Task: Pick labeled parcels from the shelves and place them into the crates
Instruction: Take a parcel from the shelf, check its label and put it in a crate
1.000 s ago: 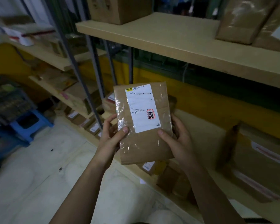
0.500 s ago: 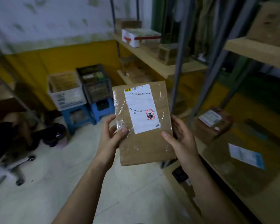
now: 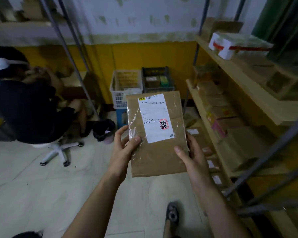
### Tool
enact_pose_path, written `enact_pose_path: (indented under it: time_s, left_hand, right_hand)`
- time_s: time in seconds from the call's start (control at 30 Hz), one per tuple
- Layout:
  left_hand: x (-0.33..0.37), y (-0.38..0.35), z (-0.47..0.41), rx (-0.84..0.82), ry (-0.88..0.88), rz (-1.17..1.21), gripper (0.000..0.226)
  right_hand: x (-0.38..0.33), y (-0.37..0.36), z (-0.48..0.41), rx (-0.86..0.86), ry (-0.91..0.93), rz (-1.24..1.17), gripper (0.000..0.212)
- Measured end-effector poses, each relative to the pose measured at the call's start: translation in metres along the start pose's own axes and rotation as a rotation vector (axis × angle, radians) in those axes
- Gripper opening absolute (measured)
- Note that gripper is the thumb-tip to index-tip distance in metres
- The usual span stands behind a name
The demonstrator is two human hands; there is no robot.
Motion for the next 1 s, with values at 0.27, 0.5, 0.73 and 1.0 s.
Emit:
enact_pose_path:
  time_s: [0.27, 0.5, 0.73, 1.0]
  left_hand:
    - [0.013, -0.050, -0.140, 0.039, 0.000, 0.020, 0.080]
    - [0.014, -0.059, -0.250, 0.062, 0.066, 0.011, 0.101]
    - [0.008, -0.016, -0.388, 0.231, 0.142, 0.100, 0.081]
    - [-0.013, 0.002, -0.578, 0.239, 0.212, 0.119, 0.049]
  right_hand:
    - [0.001, 0.023, -0.175, -0.134, -0.037, -0.019, 0.045]
    - [0.002, 0.029, -0.311, -0.210, -0.080, 0.039, 0.039]
    - [0.052, -0.008, -0.418, -0.334, -0.168, 0.182, 0.037]
    - [0.088, -0.022, -0.591, 0.100, -0.152, 0.121, 0.050]
Point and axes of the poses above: each hand's wrist, its own z-axis away from the middle knuckle, its own y-axis out of the back of the hand, x = y × z, the point moved 7 cm from there along -z, towards the middle knuckle, and after that the axes turned 1 degree about y, right-handed, at the moved point
